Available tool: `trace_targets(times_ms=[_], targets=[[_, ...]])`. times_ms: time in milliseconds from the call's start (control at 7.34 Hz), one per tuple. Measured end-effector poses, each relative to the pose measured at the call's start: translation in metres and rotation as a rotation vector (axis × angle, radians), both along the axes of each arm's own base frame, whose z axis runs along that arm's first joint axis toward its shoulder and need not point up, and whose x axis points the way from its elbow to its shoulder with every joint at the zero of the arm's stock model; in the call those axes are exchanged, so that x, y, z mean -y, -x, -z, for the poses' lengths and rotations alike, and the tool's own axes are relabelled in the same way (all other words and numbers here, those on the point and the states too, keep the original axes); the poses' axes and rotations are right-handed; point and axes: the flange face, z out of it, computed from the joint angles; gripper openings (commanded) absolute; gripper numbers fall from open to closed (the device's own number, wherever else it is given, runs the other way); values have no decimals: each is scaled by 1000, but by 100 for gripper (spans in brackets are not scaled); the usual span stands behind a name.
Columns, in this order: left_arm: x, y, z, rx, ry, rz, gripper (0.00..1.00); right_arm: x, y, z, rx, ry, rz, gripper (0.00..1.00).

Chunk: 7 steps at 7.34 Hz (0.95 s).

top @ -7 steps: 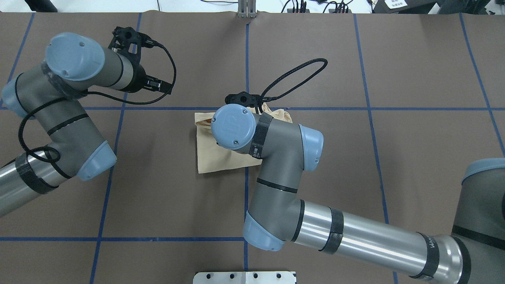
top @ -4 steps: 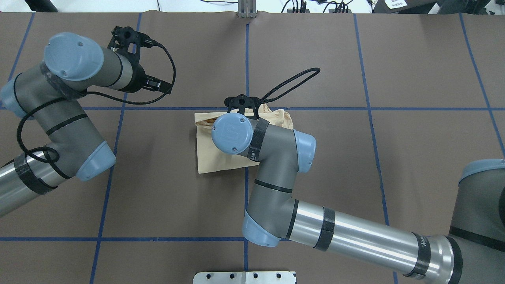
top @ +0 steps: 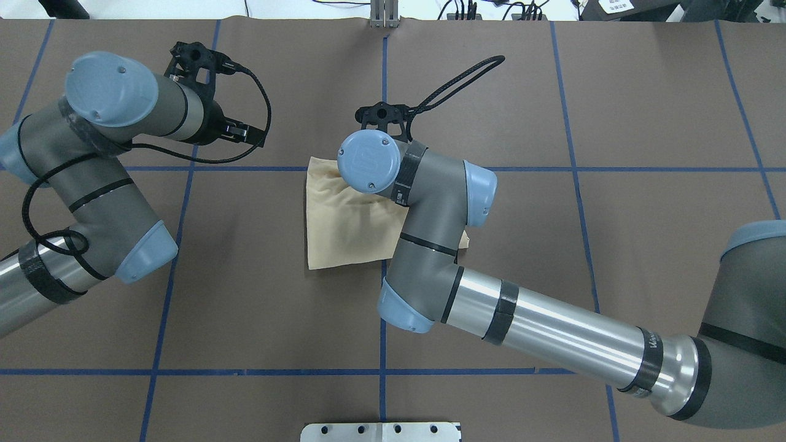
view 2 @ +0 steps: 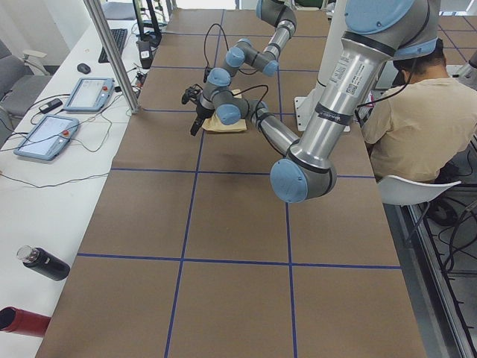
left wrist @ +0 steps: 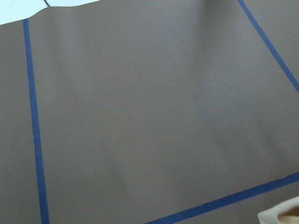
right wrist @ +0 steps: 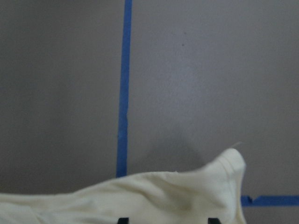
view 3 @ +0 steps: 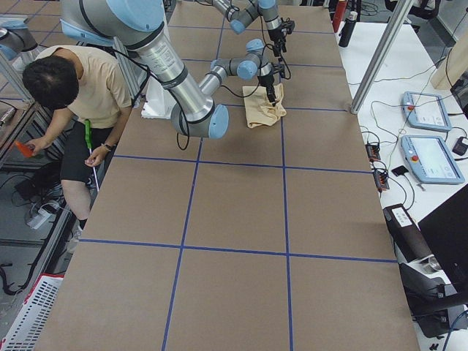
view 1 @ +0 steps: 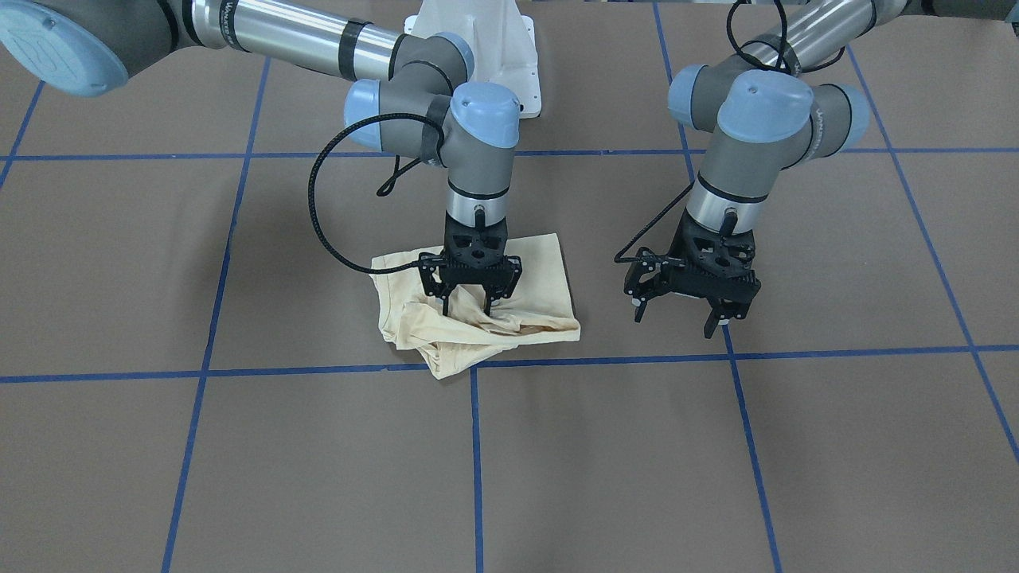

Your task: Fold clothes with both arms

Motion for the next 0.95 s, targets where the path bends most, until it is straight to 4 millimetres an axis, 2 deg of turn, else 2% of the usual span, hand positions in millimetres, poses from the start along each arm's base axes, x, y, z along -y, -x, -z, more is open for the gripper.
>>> trace_targets(times_ms=[136,272,409,545,681,953], targets=[[0,0,0,0,1,1,100,31,-8,-3,-11,-32,-14,68],[0,0,0,-2,2,2,100,61,-20,9,-8,-50,-21,78],[-1,0,0,-4,5,3,100,78,-28,27,10,-52,-12,82],[-1,0,0,-6,8,5,100,82,-33,45,35,-48,8,83],[-1,0,-1,-6,11,7,100,77,-33,57,49,-32,28,83],[-3,2,-5,-4,15,7,100,30,-20,74,48,50,41,81]])
